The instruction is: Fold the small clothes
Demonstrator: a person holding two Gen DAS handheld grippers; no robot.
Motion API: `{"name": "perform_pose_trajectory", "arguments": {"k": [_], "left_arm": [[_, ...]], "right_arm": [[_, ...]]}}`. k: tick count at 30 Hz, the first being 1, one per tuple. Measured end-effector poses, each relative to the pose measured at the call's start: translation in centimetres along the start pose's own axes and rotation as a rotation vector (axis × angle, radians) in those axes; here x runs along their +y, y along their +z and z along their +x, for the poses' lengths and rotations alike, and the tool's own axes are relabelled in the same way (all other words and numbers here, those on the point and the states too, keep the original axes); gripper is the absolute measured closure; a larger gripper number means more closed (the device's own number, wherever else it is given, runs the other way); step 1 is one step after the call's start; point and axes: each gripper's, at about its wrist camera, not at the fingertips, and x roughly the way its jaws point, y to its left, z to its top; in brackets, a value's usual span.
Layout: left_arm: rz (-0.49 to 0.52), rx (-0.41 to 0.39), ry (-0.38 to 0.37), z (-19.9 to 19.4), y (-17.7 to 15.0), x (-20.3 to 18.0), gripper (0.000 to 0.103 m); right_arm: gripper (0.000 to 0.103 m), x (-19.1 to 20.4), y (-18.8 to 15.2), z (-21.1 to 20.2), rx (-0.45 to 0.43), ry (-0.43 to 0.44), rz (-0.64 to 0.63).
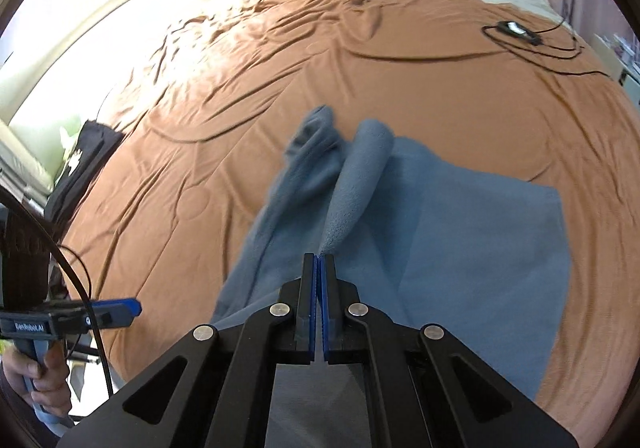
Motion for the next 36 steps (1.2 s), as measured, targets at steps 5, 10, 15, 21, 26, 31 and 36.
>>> {"name": "perform_pose_trajectory", "arguments": {"k": [5,10,15,21,26,31,36], "left_arm": [[-0.001,-0.001,0.002,0.0,0.3,0.0,0.067],[-0.019,0.009,0.009,0.3,0.3,0.6,0.067],[-0.014,0.011,0.013,0.7,0.9,0.3,0.067],[0.037,0.016,0.002,1.7,2.1,-2.1,0.067],[0.100,0.033,0.006,3.3,3.5,-5.0,0.067],[0.179,0.062,0.012,5.3,4.6,-8.8,0.063],[0.236,0.087,0.025,7.9,5.3,-12.1,0.048]], "right_arm": [[0.103,-0.7,-0.3,2.2,0.046,0.009,0.013],[0.103,-1.1,-0.4,4.6,0.105,-0.004,0.044],[0.103,-1.3,0.5,4.4,0.127,0.046,0.062],[0.103,-3.3,1.2,1.0,0.082,0.115,0.100],[0.103,-6.7,0.5,-1.3,0.043,0.127,0.183],[0.103,-9.1,-0.8,-2.6,0.026,0.131,0.243],[0.103,-11.3,-3.0,-4.6,-0.001,0.140,0.311]]}}
